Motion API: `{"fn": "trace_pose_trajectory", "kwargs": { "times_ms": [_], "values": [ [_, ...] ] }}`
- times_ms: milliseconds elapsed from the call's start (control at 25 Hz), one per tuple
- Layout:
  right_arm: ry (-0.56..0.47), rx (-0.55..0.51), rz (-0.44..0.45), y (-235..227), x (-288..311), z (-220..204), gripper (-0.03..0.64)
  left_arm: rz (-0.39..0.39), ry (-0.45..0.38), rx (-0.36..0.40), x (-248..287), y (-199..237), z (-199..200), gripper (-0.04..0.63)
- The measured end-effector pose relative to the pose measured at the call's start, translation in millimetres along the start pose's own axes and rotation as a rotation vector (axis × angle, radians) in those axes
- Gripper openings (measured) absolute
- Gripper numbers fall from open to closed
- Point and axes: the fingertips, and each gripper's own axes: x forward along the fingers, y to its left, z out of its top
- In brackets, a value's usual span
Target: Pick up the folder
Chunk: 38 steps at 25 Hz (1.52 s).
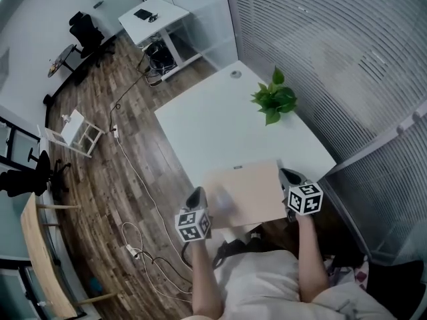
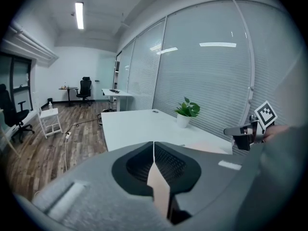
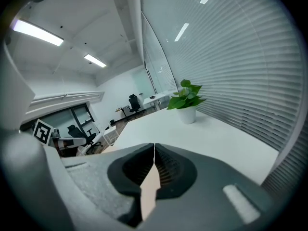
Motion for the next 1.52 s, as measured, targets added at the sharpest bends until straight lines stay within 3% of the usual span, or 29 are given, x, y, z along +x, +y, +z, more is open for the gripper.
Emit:
{"fn": "trace_pose_trajectory", "kwargs": {
  "times_ms": [320, 720, 840, 1240, 1520],
  "values": [
    [-0.002, 0.061, 0.066, 1.8, 3.7, -21.0, 0.014, 0.032, 0.045, -0.006, -8.4, 5.9, -28.8, 0.012],
    [-0.014, -0.007, 0.089, 17.7, -2.7, -11.8, 0.051, 0.0, 0.024, -0.028, -3.3, 1.9, -28.5, 0.012],
    [-0.009, -0.026, 0.078, 19.2, -10.4, -16.1, 0.064, 0.006, 0.014, -0.05, -3.2, 3.1, -27.1, 0.08],
    [0.038, -0.018, 0.07, 13.6, -11.1, -36.9, 0.105, -0.014, 0.056, -0.11, 0.8, 4.9, -51.3, 0.149],
    [0.074, 0.045, 0.081, 21.1, -4.4, -41.2, 0.185, -0.038, 0.076, -0.19, 3.8, 11.1, -60.8, 0.194]
  ]
}}
